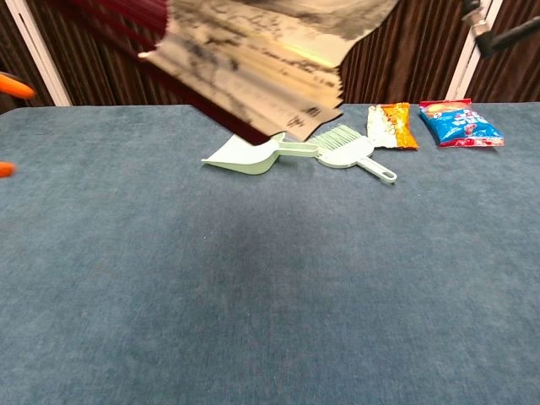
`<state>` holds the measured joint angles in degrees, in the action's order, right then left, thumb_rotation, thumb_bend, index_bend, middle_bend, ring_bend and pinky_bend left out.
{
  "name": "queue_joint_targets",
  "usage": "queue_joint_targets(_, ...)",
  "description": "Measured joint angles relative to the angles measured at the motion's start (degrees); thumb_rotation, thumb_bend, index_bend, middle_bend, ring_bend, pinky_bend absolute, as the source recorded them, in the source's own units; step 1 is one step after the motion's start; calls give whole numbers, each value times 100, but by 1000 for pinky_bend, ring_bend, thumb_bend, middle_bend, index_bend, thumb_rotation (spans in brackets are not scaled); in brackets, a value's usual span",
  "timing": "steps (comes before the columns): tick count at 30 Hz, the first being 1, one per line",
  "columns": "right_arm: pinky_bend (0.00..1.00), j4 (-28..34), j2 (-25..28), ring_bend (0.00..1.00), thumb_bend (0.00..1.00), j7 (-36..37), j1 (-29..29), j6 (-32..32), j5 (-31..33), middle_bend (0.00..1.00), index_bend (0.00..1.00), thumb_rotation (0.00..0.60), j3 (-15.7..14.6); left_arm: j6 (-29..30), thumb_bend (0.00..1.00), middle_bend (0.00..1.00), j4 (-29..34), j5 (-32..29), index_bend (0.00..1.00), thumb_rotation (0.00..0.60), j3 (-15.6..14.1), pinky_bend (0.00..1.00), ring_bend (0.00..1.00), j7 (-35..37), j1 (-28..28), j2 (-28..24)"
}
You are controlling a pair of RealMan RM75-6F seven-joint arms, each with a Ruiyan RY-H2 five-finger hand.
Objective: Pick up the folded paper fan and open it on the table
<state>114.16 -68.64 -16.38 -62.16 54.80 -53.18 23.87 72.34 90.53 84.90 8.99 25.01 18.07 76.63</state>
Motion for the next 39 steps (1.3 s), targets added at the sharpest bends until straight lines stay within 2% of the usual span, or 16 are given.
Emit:
queue_joint_targets(7, 137, 312, -173, 285, 451, -344, -168, 264, 173, 307, 853, 600, -5, -328, 233, 106, -257, 54, 313, 600, -74, 0, 0, 608, 286, 538)
queue_joint_targets(17, 137, 682, -238, 285, 454, -676, -274, 514, 219, 307, 864, 600, -32, -608, 256, 135, -370, 302, 347, 600, -185, 0, 0, 1428, 638, 1014)
queue_joint_targets(32, 136, 801, -241, 285, 458, -778, -236, 700, 218, 307, 864, 600, -140, -277, 256, 217, -315, 704, 418, 600, -186, 0, 0, 2496, 893, 1295)
queue_joint_targets(39, 136, 870, -204, 285, 459, -783, -213, 714, 213, 307, 866, 600, -176, -205, 258, 240, -292, 694, 426, 600, -108, 0, 0, 2589, 1029, 1416)
